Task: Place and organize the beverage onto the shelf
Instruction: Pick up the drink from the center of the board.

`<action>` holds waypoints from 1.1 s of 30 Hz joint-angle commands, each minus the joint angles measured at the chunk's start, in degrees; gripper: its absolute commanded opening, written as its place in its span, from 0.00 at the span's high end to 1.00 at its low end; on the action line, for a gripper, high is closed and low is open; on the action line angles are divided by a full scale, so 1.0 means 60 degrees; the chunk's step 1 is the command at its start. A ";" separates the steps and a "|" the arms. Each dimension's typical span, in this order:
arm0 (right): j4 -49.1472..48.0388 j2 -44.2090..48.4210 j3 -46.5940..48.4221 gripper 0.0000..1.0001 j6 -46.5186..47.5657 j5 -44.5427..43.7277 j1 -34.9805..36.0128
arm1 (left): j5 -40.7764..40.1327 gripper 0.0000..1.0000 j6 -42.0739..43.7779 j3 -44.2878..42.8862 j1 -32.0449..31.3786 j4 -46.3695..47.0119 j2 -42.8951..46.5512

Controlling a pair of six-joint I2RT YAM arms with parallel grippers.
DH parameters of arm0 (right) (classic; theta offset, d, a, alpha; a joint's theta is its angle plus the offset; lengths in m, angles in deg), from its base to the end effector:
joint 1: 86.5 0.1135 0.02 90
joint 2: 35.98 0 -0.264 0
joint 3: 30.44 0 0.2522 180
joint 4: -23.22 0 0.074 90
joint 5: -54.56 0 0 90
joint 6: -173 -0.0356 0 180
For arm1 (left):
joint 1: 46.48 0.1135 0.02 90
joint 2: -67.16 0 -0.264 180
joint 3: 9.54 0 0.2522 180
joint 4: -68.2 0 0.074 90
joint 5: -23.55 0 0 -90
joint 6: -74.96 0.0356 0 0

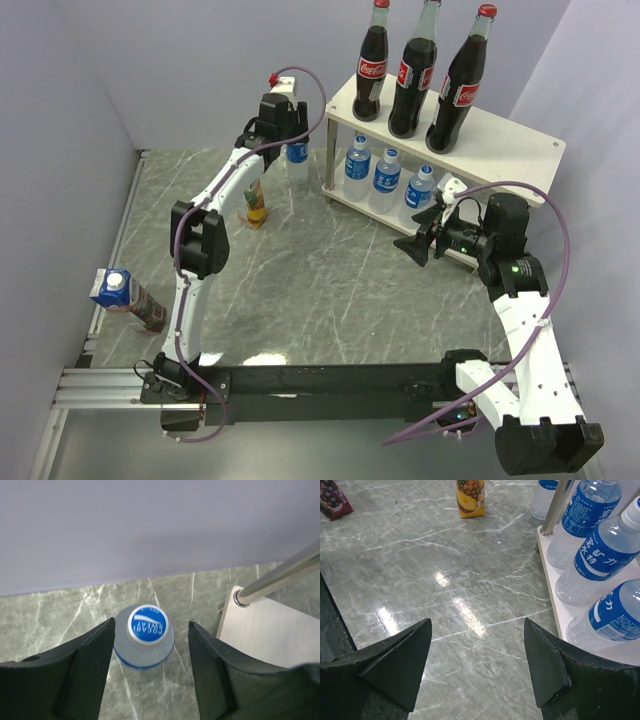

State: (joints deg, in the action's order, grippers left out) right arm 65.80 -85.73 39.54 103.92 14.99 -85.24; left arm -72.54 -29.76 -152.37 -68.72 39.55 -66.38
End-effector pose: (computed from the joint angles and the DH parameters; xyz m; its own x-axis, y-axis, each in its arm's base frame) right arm 0.1748 0.0313 0.3654 -0.0956 -0.2296 -0.9686 -0.8146 0.5773 -0.0564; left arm 0.5142 -0.2062 0.3093 -0.3689 -0.1221 -0.9214 0.1964 0.9587 -0.2057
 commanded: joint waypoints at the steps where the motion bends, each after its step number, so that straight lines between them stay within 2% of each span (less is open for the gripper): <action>1: -0.0101 0.0017 0.0341 0.20 0.0072 -0.0012 0.0040 | -0.0245 0.36 0.0256 -0.0665 0.0030 0.0504 -0.0273; 6: -0.0101 0.0002 0.0341 0.20 0.0057 -0.0027 0.0040 | -0.0245 0.43 0.0329 -0.0621 0.0030 0.0900 -0.0347; 7: -0.0101 0.0016 0.0341 0.20 0.0071 -0.0027 0.0040 | -0.0274 0.50 0.0344 -0.0607 0.0030 0.0944 -0.0347; 9: -0.0086 0.0017 0.0356 0.20 0.0086 -0.0027 0.0054 | -0.0202 0.55 0.0373 -0.0577 0.0030 0.1061 -0.0318; 10: -0.0086 0.0031 0.0355 0.20 0.0072 -0.0041 0.0040 | -0.0114 0.64 0.0388 -0.0577 0.0030 0.1076 -0.0274; 12: -0.0101 0.0046 0.0356 0.20 0.0072 -0.0056 0.0040 | 0.0032 0.75 0.0475 -0.0447 0.0030 0.1178 -0.0157; 13: -0.0086 0.0060 0.0355 0.20 0.0072 -0.0056 0.0040 | 0.0120 0.91 0.0519 -0.0344 0.0030 0.1251 0.0061; 14: -0.0086 0.0060 0.0370 0.20 0.0072 -0.0042 0.0040 | 0.0208 0.97 0.0549 -0.0212 0.0015 0.1310 0.0223; 19: -0.0086 0.0119 0.0370 0.20 0.0072 -0.0056 0.0040 | 0.0414 1.00 0.1061 0.1763 -0.0218 0.2100 0.2254; 26: -0.0115 0.0178 0.0355 0.20 0.0071 0.0061 0.0040 | 0.0414 1.00 0.1589 0.4781 -0.0892 0.2336 0.5173; 33: -0.0086 0.0148 0.0297 0.20 0.0276 0.0310 0.0040 | 0.1482 1.00 0.1516 0.7502 -0.1961 0.2379 0.7807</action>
State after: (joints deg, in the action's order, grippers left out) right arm 65.80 -85.58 39.54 104.19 15.26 -85.24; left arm -68.25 -21.45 -110.37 -78.03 42.96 -29.57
